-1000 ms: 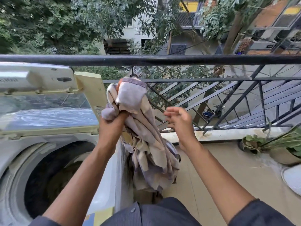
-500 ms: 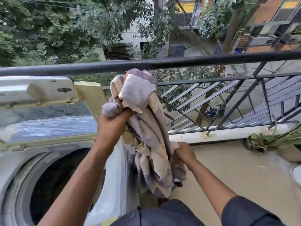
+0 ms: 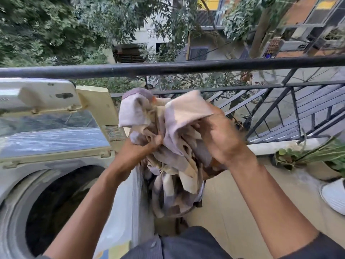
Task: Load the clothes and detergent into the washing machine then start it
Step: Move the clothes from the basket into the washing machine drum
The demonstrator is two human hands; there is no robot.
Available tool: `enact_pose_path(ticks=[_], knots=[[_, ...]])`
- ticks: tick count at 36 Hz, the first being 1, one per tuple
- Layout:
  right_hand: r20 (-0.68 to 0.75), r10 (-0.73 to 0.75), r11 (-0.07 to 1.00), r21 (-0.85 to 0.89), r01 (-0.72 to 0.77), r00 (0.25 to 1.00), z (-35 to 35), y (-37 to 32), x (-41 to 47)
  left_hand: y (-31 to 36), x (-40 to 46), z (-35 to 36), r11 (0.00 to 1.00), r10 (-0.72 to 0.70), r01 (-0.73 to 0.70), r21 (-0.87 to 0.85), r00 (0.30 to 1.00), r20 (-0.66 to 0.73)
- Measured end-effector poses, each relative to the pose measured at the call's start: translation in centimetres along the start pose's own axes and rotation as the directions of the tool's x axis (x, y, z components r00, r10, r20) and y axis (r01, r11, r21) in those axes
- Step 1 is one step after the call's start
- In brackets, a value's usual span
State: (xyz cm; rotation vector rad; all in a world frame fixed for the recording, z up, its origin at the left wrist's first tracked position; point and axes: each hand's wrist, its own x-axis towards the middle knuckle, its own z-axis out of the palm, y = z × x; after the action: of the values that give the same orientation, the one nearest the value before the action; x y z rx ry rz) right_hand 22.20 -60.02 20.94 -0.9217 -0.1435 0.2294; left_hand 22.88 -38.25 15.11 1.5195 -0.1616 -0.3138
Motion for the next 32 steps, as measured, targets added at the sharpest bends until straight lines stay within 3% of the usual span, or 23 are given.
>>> enact_pose_path(ticks=[3,8,11,14,16,19,21,22,24,26,28,32], knots=[[0.012,0.024,0.971,-0.239,-0.021,1.0,1.8,1.8,0.1,0.1,-0.1,1.4,0.997,0.041,-0.042,0.057,0.999,0.029],[0.115,0.056,0.903,-0.429,-0.001,0.992,2.5,2.8,-0.1,-1.1,0.4,2.6,0.997,0.055,-0.034,0.074,0.953,-0.299],[0.156,0.005,0.91,-0.411,0.06,0.988,1.6,2.4,-0.1,-1.7,0.7,2.2,0.998,0.052,-0.029,0.062,0.914,-0.402],[-0.114,-0.138,0.95,-0.298,0.098,0.984,0.2,3.5,-0.2,-2.1,0.7,1.9,0.999,0.025,-0.006,0.045,0.897,-0.441],[-0.359,-0.283,0.873,-0.48,0.084,0.89,-2.2,5.1,-0.1,-1.8,0.7,1.5,0.999,0.032,-0.023,0.026,0.889,-0.456],[-0.53,-0.397,0.655,-0.736,-0.173,0.749,-6.5,8.2,-0.6,-0.9,0.8,1.1,0.993,0.098,-0.116,-0.012,0.885,-0.454],[-0.549,-0.278,0.486,-0.788,-0.377,0.788,-9.4,10.2,-1.4,-0.2,0.7,0.9,0.986,0.114,-0.156,-0.053,0.879,-0.462],[-0.549,-0.147,0.411,-0.791,-0.454,0.823,-10.7,11.1,-1.8,0.1,0.7,0.8,0.984,0.119,-0.168,-0.065,0.876,-0.467],[-0.504,0.169,0.285,-0.798,-0.531,0.847,-12.4,12.6,-2.9,0.6,0.7,0.7,0.978,0.143,-0.197,-0.067,0.873,-0.467],[-0.429,0.394,0.25,-0.802,-0.543,0.813,-13.4,14.1,-3.9,1.0,0.7,0.9,0.975,0.165,-0.214,-0.053,0.87,-0.465],[-0.436,0.455,0.264,-0.766,-0.585,0.776,-13.7,15.7,-4.6,0.9,0.8,0.9,0.975,0.176,-0.218,-0.04,0.871,-0.459],[-0.603,0.308,0.29,-0.677,-0.676,0.736,-14.0,17.1,-4.3,0.3,1.0,0.5,0.986,0.145,-0.165,-0.003,0.874,-0.463]])
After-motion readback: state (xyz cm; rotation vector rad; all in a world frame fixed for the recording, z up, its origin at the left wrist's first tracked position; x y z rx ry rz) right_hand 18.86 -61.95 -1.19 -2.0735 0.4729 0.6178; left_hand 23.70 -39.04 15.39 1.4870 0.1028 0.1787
